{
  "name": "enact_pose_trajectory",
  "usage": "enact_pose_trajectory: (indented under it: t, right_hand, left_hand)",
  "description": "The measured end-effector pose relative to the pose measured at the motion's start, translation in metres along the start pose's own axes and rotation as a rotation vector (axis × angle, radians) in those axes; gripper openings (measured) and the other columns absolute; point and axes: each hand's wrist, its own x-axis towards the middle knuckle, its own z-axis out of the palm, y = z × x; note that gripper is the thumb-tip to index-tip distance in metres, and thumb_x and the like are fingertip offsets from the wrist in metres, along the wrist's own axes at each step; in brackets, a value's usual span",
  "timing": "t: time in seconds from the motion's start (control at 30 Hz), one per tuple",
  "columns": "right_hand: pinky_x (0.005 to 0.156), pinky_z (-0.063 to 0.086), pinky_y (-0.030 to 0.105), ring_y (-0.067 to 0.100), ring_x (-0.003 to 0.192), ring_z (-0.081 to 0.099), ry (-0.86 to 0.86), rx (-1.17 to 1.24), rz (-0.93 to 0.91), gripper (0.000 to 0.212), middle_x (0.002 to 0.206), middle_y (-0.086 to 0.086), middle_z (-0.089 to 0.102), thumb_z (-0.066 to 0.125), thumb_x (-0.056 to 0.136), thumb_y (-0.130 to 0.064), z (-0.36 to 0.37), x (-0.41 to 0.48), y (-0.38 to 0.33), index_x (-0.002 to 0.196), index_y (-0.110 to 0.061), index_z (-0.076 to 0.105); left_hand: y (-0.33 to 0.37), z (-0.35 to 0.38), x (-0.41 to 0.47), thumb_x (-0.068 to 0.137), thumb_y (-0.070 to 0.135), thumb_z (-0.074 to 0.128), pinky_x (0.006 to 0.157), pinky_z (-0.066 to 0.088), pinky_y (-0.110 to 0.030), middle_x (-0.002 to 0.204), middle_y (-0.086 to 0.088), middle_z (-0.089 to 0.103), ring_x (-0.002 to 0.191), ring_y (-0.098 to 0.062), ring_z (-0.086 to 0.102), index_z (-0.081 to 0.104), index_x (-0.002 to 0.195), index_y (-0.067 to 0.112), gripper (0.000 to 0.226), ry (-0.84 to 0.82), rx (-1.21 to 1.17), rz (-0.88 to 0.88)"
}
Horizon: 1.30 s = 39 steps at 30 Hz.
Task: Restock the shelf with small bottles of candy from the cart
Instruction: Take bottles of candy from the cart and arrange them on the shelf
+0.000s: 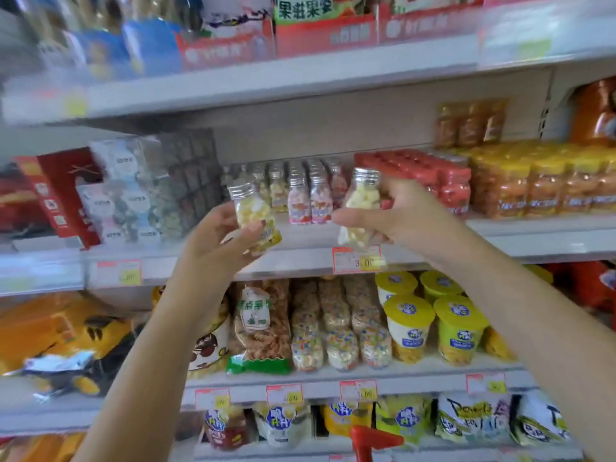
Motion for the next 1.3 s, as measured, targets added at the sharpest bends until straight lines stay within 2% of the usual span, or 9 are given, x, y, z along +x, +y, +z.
enact_pose_trajectory:
  t: [0.23, 0.3, 0.37, 0.43, 0.6, 0.77, 1.0, 1.17, 1.3]
  right_hand:
    - [0.089, 0.042, 0.026, 0.015, 0.113, 0.054, -0.069, -0.447, -0.156, 0.099, 0.139, 0.003, 0.051, 0.083, 0.066, -0.043, 0.068, 0.099, -0.04, 0.147, -0.02, 0.03]
    - [0.071, 0.047, 0.027, 0.016, 0.091, 0.06, -0.189, -0.447, -0.133, 0.08, 0.12, 0.008, 0.063, 0.08, 0.071, -0.041, 0.083, 0.122, -0.042, 0.138, -0.016, 0.044]
    - [0.053, 0.038, 0.028, 0.019, 0.072, 0.056, -0.205, -0.639, -0.177, 0.04, 0.084, 0.0, 0.062, 0.079, 0.071, -0.044, 0.093, 0.142, -0.04, 0.092, -0.016, 0.058]
    - [0.049, 0.028, 0.028, 0.017, 0.066, 0.048, -0.197, -0.812, -0.245, 0.046, 0.07, -0.003, 0.051, 0.081, 0.067, -0.046, 0.099, 0.154, -0.037, 0.069, -0.015, 0.047]
    - [0.061, 0.043, 0.027, 0.014, 0.072, 0.056, -0.234, -1.005, -0.243, 0.051, 0.08, -0.002, 0.062, 0.079, 0.066, -0.05, 0.104, 0.182, -0.025, 0.094, -0.011, 0.061]
    - [0.084, 0.035, 0.034, 0.023, 0.098, 0.057, -0.315, -1.072, -0.21, 0.052, 0.103, 0.001, 0.065, 0.074, 0.072, -0.05, 0.104, 0.201, -0.017, 0.108, -0.014, 0.066]
    - [0.082, 0.051, 0.032, 0.022, 0.101, 0.057, -0.431, -0.939, -0.189, 0.04, 0.118, 0.004, 0.059, 0.071, 0.078, -0.001, 0.092, 0.208, -0.03, 0.114, -0.017, 0.062]
    - [0.071, 0.045, 0.029, 0.021, 0.092, 0.058, -0.379, -1.004, -0.196, 0.048, 0.1, 0.003, 0.062, 0.073, 0.077, -0.048, 0.096, 0.211, -0.029, 0.103, -0.01, 0.062]
    - [0.055, 0.041, 0.028, 0.021, 0.071, 0.057, -0.324, -1.087, -0.179, 0.043, 0.075, 0.004, 0.059, 0.073, 0.077, -0.046, 0.105, 0.215, -0.023, 0.076, -0.006, 0.06]
  left_hand:
    - [-0.02, -0.048, 0.094, 0.089, 0.023, 0.064, 0.076, 0.05, -0.031, 0.105, -0.008, 0.065, 0.09, -0.021, 0.062, 0.057, 0.121, 0.011, 0.035, 0.047, 0.375, -0.067]
    - [-0.03, -0.054, 0.111, 0.088, 0.019, 0.066, 0.077, 0.053, -0.034, 0.106, -0.015, 0.064, 0.092, -0.028, 0.063, 0.058, 0.116, 0.005, 0.033, 0.037, 0.383, -0.126]
    - [-0.034, -0.058, 0.124, 0.086, 0.016, 0.067, 0.083, 0.055, -0.039, 0.104, -0.018, 0.063, 0.097, -0.032, 0.063, 0.057, 0.113, 0.0, 0.033, 0.008, 0.413, -0.181]
    - [-0.039, -0.059, 0.135, 0.088, 0.01, 0.064, 0.085, 0.055, -0.04, 0.098, -0.013, 0.061, 0.094, -0.027, 0.063, 0.053, 0.117, -0.005, 0.035, -0.048, 0.382, -0.221]
    - [-0.046, -0.061, 0.151, 0.086, 0.011, 0.066, 0.077, 0.055, -0.03, 0.112, -0.012, 0.063, 0.096, -0.023, 0.064, 0.05, 0.127, -0.001, 0.046, -0.078, 0.292, -0.271]
    - [-0.051, -0.058, 0.161, 0.085, 0.01, 0.067, 0.069, 0.055, -0.017, 0.108, -0.009, 0.067, 0.096, -0.02, 0.065, 0.058, 0.118, 0.005, 0.034, -0.161, 0.276, -0.267]
    - [-0.063, -0.053, 0.166, 0.088, 0.005, 0.062, 0.069, 0.053, -0.01, 0.102, -0.006, 0.066, 0.091, -0.015, 0.062, 0.061, 0.109, 0.009, 0.021, -0.158, 0.225, -0.215]
    - [-0.064, -0.05, 0.165, 0.088, 0.005, 0.062, 0.063, 0.051, -0.006, 0.098, -0.007, 0.065, 0.082, -0.011, 0.06, 0.06, 0.111, 0.007, 0.023, -0.135, 0.245, -0.19]
    - [-0.064, -0.049, 0.165, 0.088, 0.007, 0.062, 0.059, 0.049, -0.004, 0.094, -0.004, 0.064, 0.078, -0.008, 0.058, 0.058, 0.112, 0.009, 0.024, -0.118, 0.245, -0.183]
